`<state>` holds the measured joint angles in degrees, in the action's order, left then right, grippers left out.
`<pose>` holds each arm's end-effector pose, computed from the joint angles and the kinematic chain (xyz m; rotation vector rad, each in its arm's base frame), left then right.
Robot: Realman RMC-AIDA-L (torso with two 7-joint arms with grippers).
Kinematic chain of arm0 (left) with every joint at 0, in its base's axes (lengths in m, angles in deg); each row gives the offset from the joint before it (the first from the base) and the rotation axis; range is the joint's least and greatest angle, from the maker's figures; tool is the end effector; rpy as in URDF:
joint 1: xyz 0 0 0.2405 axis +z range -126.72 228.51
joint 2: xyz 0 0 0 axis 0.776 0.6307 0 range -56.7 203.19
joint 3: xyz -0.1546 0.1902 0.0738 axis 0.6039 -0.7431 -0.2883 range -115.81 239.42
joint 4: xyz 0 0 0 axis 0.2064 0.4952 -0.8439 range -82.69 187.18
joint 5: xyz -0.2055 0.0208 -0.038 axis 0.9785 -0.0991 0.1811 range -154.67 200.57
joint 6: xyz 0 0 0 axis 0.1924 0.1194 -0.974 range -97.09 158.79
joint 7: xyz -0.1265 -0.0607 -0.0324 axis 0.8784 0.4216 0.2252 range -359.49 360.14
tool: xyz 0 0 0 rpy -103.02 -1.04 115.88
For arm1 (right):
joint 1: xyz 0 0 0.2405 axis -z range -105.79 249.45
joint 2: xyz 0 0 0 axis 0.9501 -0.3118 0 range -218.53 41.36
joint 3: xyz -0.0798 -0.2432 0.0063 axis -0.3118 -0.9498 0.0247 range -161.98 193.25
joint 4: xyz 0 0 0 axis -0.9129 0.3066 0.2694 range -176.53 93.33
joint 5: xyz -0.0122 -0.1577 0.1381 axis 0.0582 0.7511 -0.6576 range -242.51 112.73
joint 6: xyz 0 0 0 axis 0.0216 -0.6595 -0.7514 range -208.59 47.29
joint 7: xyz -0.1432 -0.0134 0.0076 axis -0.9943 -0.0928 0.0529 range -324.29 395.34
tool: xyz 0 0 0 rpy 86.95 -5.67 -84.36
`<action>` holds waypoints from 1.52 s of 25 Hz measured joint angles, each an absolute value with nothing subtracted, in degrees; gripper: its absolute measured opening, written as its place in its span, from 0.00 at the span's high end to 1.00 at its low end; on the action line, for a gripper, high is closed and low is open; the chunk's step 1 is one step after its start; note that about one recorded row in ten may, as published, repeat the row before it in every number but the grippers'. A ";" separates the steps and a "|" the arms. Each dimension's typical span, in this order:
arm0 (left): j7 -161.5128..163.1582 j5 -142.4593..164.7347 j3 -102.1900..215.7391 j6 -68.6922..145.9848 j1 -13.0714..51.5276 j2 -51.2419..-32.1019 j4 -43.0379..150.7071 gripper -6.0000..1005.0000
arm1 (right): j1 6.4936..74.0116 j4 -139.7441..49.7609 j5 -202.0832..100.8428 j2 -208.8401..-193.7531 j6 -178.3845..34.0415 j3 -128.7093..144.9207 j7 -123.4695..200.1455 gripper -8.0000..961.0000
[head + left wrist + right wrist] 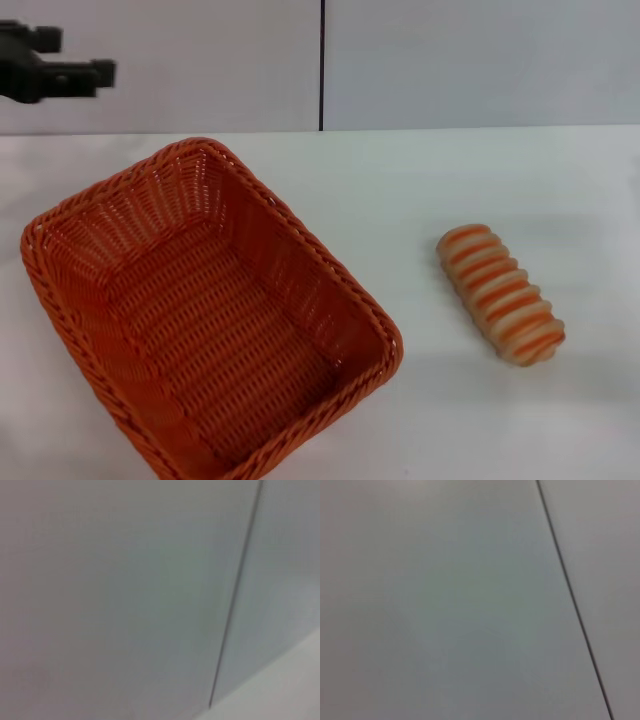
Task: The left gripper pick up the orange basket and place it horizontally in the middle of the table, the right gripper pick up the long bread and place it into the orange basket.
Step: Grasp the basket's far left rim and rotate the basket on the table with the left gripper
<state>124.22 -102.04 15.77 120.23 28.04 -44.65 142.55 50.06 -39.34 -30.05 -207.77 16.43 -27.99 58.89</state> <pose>-0.2106 0.3432 0.1377 -2.3738 -0.7398 -0.2700 0.3275 0.2759 0.0399 -1.3756 0.4043 1.0808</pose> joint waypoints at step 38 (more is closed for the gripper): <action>129.18 -141.34 -8.06 119.12 15.14 -45.33 132.00 0.21 | 57.96 -44.80 -29.25 -207.56 14.01 -28.02 62.18 0.40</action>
